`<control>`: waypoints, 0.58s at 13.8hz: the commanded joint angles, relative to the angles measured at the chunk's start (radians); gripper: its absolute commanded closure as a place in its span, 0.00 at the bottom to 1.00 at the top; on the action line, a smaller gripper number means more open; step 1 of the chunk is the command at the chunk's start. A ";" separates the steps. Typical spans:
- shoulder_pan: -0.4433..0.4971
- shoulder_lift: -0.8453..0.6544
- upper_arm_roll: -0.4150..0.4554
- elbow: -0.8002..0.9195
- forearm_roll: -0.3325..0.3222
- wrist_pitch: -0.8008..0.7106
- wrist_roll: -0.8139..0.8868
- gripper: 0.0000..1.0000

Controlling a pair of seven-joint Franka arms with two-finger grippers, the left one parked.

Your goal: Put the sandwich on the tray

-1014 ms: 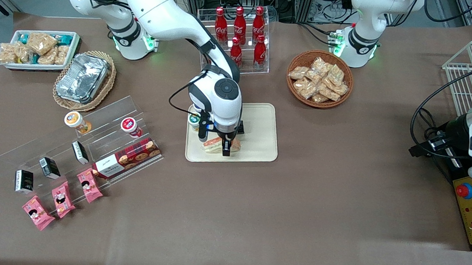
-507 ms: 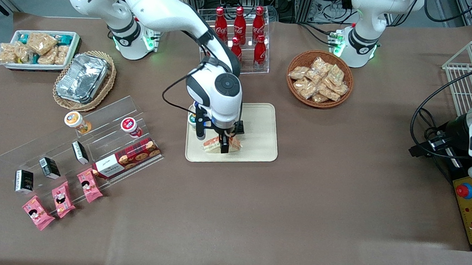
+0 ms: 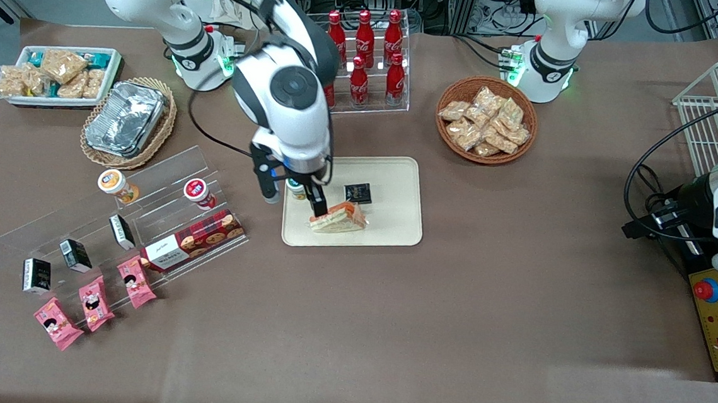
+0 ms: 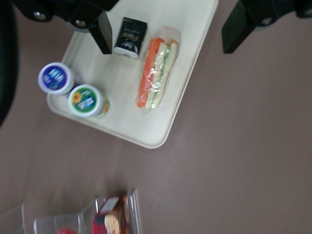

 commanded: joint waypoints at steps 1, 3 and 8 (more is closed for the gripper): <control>-0.093 -0.135 0.041 -0.024 0.013 -0.146 -0.322 0.00; -0.241 -0.212 0.137 -0.025 -0.013 -0.239 -0.612 0.00; -0.595 -0.402 0.299 -0.134 -0.015 -0.263 -1.165 0.00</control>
